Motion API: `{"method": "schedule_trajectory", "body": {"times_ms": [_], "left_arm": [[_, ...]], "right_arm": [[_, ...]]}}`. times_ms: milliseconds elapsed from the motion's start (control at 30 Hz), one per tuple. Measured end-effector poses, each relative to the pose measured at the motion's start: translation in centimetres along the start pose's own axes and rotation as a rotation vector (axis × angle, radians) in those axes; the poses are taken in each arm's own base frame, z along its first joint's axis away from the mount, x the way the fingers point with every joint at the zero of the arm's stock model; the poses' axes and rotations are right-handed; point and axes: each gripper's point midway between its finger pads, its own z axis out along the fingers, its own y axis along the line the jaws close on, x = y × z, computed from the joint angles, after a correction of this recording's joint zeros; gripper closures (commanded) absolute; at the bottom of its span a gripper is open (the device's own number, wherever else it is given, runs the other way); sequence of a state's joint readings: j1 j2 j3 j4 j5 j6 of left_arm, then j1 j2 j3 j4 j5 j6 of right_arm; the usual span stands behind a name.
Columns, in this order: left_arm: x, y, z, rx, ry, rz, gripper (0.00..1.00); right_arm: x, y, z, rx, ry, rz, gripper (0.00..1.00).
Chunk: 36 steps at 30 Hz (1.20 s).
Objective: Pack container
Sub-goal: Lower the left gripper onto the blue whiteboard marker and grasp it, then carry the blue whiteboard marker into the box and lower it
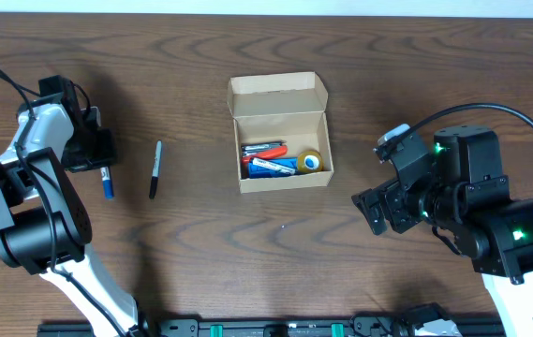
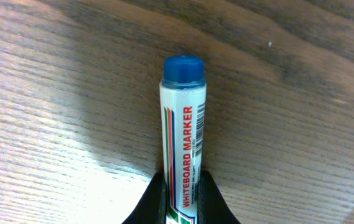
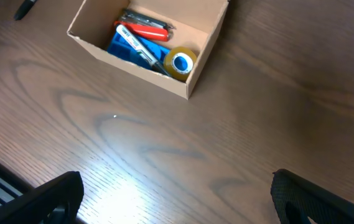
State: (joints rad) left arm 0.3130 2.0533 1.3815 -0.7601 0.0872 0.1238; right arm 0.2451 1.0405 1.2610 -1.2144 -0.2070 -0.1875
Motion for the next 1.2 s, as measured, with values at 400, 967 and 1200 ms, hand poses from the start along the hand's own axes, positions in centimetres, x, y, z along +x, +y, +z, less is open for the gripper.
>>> {"method": "schedule_trajectory", "body": {"times_ms": [400,967,1200], "left_arm": [[0.7,-1.6,-2.2,0.056,0.060,-0.003,0.94],[-2.6,-22.3,-19.2,0.178,-0.536,0.638,0.94],[2.7,-31.8,-19.7,0.201,-0.595,1.119,0.94]], "right_arm": [[0.0,0.0,0.0,0.000,0.000,0.000,0.01],[0.0,0.0,0.0,0.000,0.000,0.000,0.01],[0.0,0.0,0.0,0.000,0.000,0.000,0.01]]}}
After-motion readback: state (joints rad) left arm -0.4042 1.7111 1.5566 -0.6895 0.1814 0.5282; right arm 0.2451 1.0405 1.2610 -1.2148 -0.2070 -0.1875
